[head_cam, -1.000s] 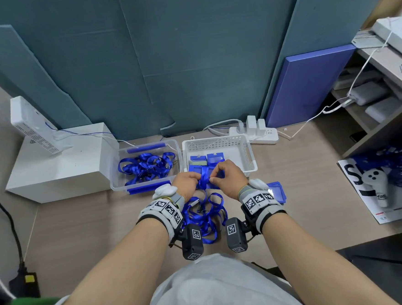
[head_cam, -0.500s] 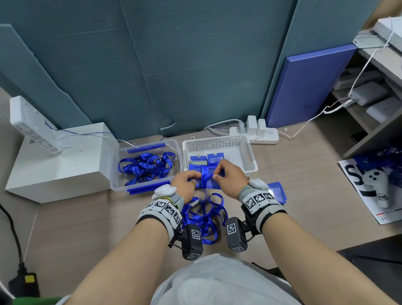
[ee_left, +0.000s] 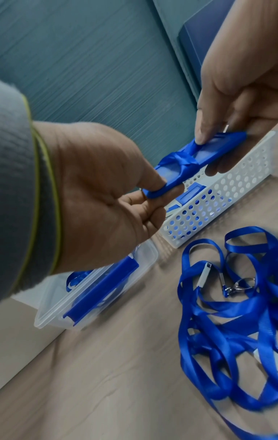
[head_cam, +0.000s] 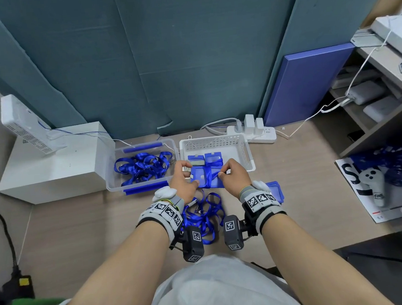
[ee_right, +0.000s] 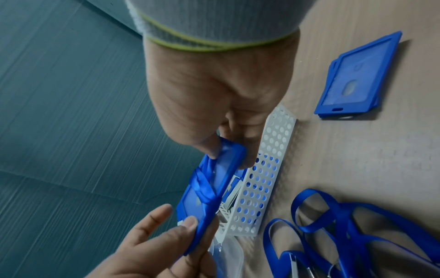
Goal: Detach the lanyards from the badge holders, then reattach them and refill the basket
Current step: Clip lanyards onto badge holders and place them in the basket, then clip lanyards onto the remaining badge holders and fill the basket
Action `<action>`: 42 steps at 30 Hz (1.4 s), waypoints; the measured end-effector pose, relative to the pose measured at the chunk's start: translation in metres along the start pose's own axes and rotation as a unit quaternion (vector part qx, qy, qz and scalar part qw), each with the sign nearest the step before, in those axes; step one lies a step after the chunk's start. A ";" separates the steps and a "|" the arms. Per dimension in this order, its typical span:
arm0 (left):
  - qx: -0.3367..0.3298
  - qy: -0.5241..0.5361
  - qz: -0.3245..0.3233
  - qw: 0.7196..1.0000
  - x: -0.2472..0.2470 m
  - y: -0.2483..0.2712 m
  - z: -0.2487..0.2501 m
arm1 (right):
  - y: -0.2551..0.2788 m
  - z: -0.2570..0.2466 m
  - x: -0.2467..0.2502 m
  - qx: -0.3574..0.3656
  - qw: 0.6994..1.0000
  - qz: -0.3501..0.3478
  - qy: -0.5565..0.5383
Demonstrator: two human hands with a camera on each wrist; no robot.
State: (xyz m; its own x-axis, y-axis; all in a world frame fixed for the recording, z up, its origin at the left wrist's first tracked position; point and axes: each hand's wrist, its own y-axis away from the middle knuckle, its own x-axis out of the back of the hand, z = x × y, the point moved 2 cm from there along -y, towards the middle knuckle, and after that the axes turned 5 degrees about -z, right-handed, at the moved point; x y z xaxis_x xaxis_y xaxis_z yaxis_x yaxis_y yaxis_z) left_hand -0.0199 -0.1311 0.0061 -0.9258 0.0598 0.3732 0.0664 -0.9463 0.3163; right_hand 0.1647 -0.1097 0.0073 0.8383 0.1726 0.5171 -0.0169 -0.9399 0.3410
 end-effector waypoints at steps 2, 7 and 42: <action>0.006 0.006 -0.002 1.000 -0.002 0.000 0.001 | -0.002 0.003 0.003 -0.007 1.000 0.019 0.006; 0.006 0.006 -0.022 1.000 -0.015 -0.003 0.004 | -0.007 0.017 0.010 -0.035 0.999 0.025 0.012; -0.131 -0.345 -0.125 0.921 -0.125 -0.181 0.033 | -0.116 0.108 0.074 -0.039 0.995 -0.040 -0.078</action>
State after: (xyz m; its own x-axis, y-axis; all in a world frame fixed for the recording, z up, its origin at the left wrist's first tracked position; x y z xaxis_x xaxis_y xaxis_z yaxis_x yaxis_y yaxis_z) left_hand 0.0957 0.0426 -0.0691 -0.4379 0.3880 0.8110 -0.2916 -0.9146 0.2801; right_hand 0.2872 -0.0193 -0.0790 0.9132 0.1912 0.3598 0.0149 -0.8981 0.4395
